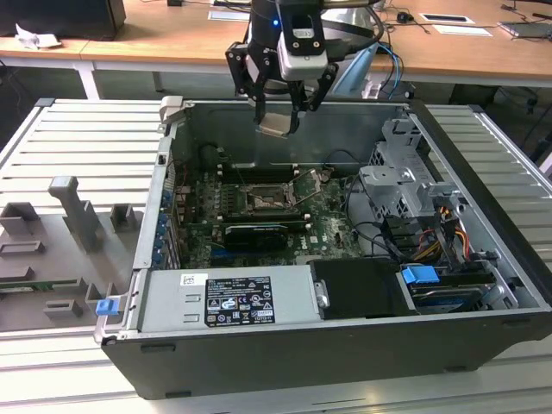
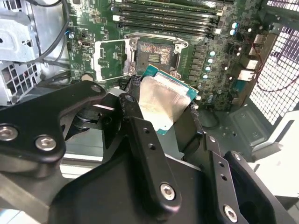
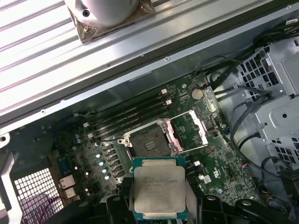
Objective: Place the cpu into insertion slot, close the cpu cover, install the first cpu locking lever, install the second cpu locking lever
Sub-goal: 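Place the cpu into insertion slot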
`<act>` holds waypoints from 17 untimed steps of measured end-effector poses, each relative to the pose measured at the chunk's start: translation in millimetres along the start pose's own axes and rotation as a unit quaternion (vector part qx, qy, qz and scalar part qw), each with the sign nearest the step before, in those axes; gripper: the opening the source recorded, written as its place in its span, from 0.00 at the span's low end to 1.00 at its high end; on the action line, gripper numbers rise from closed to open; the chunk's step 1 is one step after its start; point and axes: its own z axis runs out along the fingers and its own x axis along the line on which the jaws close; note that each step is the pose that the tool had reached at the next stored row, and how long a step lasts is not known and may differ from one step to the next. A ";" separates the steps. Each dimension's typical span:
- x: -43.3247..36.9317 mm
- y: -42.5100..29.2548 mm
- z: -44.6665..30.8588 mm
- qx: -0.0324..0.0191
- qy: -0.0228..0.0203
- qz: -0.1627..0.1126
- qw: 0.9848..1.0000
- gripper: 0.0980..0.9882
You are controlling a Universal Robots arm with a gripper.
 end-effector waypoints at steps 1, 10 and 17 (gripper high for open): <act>0.0 0.0 0.1 0.000 0.000 0.006 1.000 0.49; -0.1 -0.2 2.5 0.000 -0.003 0.034 0.999 0.49; -0.1 -0.4 5.4 -0.001 -0.004 0.054 0.999 0.49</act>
